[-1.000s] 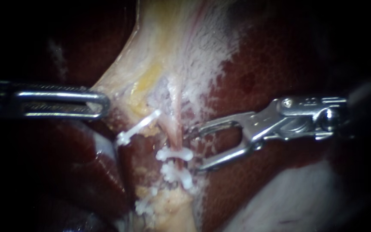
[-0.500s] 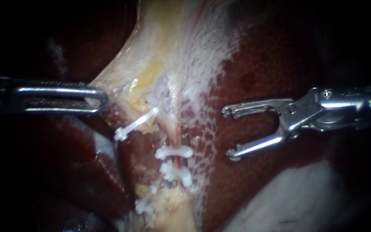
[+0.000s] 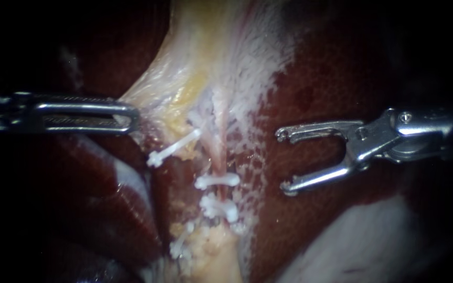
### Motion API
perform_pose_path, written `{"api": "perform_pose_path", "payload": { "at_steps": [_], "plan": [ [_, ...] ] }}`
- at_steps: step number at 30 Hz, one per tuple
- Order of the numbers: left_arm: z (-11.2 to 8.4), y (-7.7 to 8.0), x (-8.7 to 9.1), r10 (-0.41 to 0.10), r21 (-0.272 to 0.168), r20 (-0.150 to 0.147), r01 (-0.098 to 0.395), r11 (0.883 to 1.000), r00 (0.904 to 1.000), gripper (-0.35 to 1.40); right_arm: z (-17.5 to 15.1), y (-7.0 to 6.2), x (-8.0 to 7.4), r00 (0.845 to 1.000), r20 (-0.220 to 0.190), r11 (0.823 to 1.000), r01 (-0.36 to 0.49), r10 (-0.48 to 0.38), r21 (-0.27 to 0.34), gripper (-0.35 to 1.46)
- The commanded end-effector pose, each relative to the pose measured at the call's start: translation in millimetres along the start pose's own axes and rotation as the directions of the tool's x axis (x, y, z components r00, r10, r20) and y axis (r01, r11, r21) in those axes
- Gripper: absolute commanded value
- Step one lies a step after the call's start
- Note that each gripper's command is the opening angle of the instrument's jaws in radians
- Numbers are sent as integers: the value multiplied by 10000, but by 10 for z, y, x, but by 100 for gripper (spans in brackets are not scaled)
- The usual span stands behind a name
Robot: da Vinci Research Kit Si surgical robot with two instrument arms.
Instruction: Going back third clip right tube
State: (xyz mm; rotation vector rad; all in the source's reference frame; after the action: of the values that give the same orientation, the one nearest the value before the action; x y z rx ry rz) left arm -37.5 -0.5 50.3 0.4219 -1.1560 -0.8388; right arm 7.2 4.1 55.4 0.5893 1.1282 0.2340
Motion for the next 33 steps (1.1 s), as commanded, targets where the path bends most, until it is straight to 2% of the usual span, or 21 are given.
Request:
{"api": "perform_pose_path", "payload": {
  "at_steps": [1, 7, 13, 33],
  "plan": [
    [4, 2, 3, -5, -95, -38, 5, 10000, 10000, -35, 0, -1, 0, 10000, 0, 10000, -2, 2, -1, 60],
    [24, 8, 18, -36, -59, -220, 35, 10000, 9998, -35, 0, -3, 1, 10000, 0, 10000, 1, -1, 3, 60],
    [33, 2, 19, -83, 35, -242, 83, 10000, 9997, -35, 0, -4, 1, 10000, 0, 10000, 1, -1, 3, 60],
    [34, -3, 21, -66, 95, -318, 69, 9999, 9995, -35, 0, -5, 1, 10000, 0, 10000, 0, 0, 3, 60]
  ]
}}
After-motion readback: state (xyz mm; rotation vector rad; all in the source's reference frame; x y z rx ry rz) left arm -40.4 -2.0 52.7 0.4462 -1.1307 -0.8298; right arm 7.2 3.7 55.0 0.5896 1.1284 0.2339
